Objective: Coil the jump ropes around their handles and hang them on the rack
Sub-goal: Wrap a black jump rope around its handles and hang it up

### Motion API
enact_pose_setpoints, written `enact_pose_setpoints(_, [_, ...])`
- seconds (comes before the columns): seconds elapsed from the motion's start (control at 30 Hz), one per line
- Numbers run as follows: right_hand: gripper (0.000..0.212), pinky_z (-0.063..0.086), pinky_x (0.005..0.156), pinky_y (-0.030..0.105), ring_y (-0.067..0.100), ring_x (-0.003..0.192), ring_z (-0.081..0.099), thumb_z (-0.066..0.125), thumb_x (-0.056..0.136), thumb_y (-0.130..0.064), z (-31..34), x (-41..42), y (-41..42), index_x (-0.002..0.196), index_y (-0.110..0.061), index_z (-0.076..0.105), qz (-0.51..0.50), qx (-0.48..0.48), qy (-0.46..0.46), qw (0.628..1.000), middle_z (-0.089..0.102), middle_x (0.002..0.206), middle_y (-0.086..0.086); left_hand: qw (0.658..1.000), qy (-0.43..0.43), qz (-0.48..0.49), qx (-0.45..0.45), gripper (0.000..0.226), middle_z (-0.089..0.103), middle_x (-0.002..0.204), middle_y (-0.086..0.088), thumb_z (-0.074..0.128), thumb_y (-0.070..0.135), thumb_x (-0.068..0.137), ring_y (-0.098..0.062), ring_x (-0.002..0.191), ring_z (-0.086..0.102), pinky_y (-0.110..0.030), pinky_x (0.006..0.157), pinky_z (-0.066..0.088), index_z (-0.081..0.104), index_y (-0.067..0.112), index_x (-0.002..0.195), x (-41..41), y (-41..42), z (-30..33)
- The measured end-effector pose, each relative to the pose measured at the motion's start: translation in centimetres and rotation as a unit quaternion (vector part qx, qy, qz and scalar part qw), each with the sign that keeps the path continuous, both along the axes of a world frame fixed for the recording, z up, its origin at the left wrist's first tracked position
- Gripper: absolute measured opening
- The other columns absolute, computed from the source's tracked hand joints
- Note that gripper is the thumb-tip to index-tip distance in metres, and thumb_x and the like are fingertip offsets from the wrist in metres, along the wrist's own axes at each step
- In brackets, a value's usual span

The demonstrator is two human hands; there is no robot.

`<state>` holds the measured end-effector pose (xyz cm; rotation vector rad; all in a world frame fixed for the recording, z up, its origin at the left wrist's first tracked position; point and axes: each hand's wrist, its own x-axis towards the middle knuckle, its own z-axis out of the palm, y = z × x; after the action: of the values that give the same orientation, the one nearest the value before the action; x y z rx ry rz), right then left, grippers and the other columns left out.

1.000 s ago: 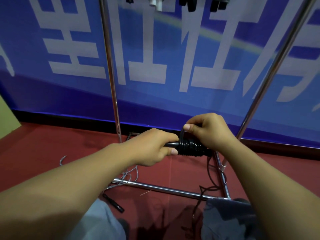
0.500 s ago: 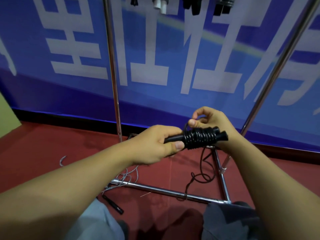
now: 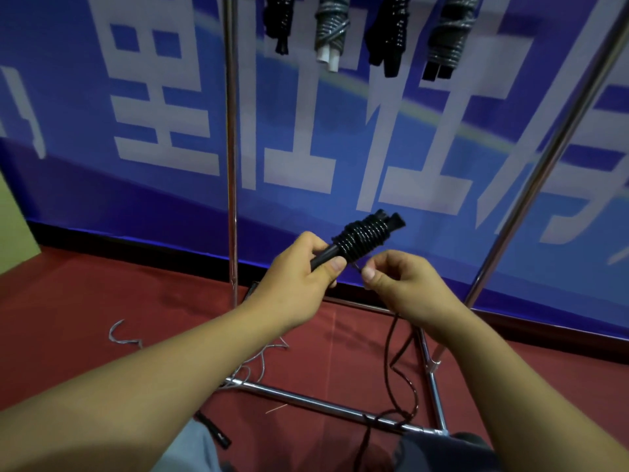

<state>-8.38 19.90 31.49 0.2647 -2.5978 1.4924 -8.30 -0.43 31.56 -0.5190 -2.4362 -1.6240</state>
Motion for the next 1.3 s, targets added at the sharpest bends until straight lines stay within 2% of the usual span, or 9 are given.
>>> enact_pose_setpoints(0.2, [0.011, 0.043, 0.052, 0.022, 0.013, 0.053, 0.05, 0.06, 0.1, -0.017, 0.5, 0.6, -1.5, 0.092, -0.01, 0.063, 0.022, -0.09, -0.055, 0.994, 0.071, 0.074, 0.005, 0.999, 0.003, -0.009, 0.047, 0.034, 0.062, 0.076, 0.01, 0.059, 0.026, 0.099, -0.003, 0.061, 0.055, -0.028, 0.066, 0.045, 0.054, 0.036, 0.131, -0.9, -0.2, -0.3])
enact_pose_setpoints(0.47, [0.021, 0.051, 0.074, 0.035, 0.023, 0.072, 0.067, 0.044, 0.107, -0.024, 0.4, 0.8, -1.3, 0.107, -0.015, 0.062, 0.035, -0.235, -0.273, 0.932, 0.065, 0.075, 0.006, 0.983, -0.049, 0.035, 0.172, 0.017, 0.06, 0.069, 0.003, 0.055, 0.02, 0.102, -0.011, 0.055, 0.052, -0.03, 0.064, 0.05, 0.067, 0.021, 0.114, -1.4, -0.5, 0.1])
enact_pose_setpoints(0.57, [0.014, 0.053, 0.068, 0.033, 0.018, 0.067, 0.062, 0.048, 0.104, -0.023, 0.2, 0.8, -0.8, 0.107, -0.016, 0.06, 0.046, -0.26, -0.316, 0.911, 0.061, 0.075, 0.003, 0.973, -0.082, 0.06, 0.208, 0.014, 0.06, 0.069, 0.0, 0.055, 0.021, 0.102, -0.015, 0.057, 0.051, -0.034, 0.068, 0.051, 0.069, 0.021, 0.105, -1.8, -0.9, 0.1])
enact_pose_setpoints(0.67, [0.009, 0.047, 0.049, 0.025, 0.012, 0.054, 0.051, 0.053, 0.101, -0.008, -0.2, 0.4, -0.5, 0.102, -0.015, 0.059, 0.005, -0.29, -0.288, 0.913, 0.061, 0.076, 0.004, 0.964, -0.112, 0.069, 0.232, 0.016, 0.06, 0.071, -0.003, 0.057, 0.023, 0.102, -0.016, 0.058, 0.051, -0.035, 0.067, 0.05, 0.071, 0.016, 0.104, -2.4, -1.2, -0.4])
enact_pose_setpoints(0.77, [0.013, 0.035, 0.042, 0.021, 0.01, 0.05, 0.049, 0.057, 0.098, -0.004, -0.8, 0.4, -0.2, 0.091, -0.014, 0.062, -0.058, -0.201, -0.242, 0.947, 0.058, 0.079, 0.006, 0.95, -0.14, 0.062, 0.272, 0.016, 0.059, 0.072, -0.004, 0.058, 0.023, 0.101, -0.016, 0.057, 0.05, -0.032, 0.064, 0.049, 0.071, 0.014, 0.102, -2.6, -1.2, -0.5])
enact_pose_setpoints(0.93, [0.027, 0.029, 0.045, 0.022, 0.01, 0.044, 0.038, 0.059, 0.1, -0.028, -0.8, 1.5, -1.0, 0.078, -0.012, 0.063, 0.034, -0.072, -0.211, 0.974, 0.062, 0.069, 0.007, 0.947, -0.144, 0.069, 0.28, 0.017, 0.059, 0.072, -0.004, 0.058, 0.024, 0.101, -0.014, 0.055, 0.05, -0.029, 0.061, 0.049, 0.07, 0.013, 0.099, -2.8, -1.3, -0.5])
enact_pose_setpoints(1.03, [0.043, 0.024, 0.044, 0.02, 0.009, 0.044, 0.029, 0.054, 0.095, -0.047, 0.2, 2.2, -1.4, 0.068, -0.016, 0.068, 0.098, -0.092, -0.211, 0.968, 0.051, 0.058, 0.005, 0.952, -0.141, 0.097, 0.254, 0.019, 0.058, 0.069, -0.004, 0.058, 0.022, 0.101, -0.013, 0.053, 0.048, -0.03, 0.06, 0.05, 0.069, 0.012, 0.09, -3.2, -1.7, -0.8])
enact_pose_setpoints(1.13, [0.044, 0.024, 0.048, 0.021, 0.01, 0.049, 0.025, 0.068, 0.088, -0.047, 0.3, 2.3, -1.2, 0.058, -0.021, 0.05, 0.13, -0.124, -0.189, 0.965, 0.034, 0.055, -0.004, 0.959, -0.15, 0.103, 0.216, 0.022, 0.056, 0.066, -0.004, 0.057, 0.021, 0.101, -0.013, 0.051, 0.045, -0.03, 0.058, 0.049, 0.066, 0.011, 0.084, -3.4, -2.0, -1.2])
enact_pose_setpoints(1.3, [0.05, 0.019, 0.056, 0.032, 0.015, 0.053, 0.022, 0.073, 0.082, -0.045, -0.1, 1.1, -1.2, 0.054, -0.026, 0.036, 0.018, -0.21, -0.161, 0.964, 0.027, 0.055, -0.004, 0.96, -0.17, 0.101, 0.197, 0.023, 0.057, 0.064, -0.004, 0.058, 0.022, 0.101, -0.013, 0.049, 0.046, -0.028, 0.055, 0.049, 0.067, 0.008, 0.085, -3.2, -1.8, -1.2])
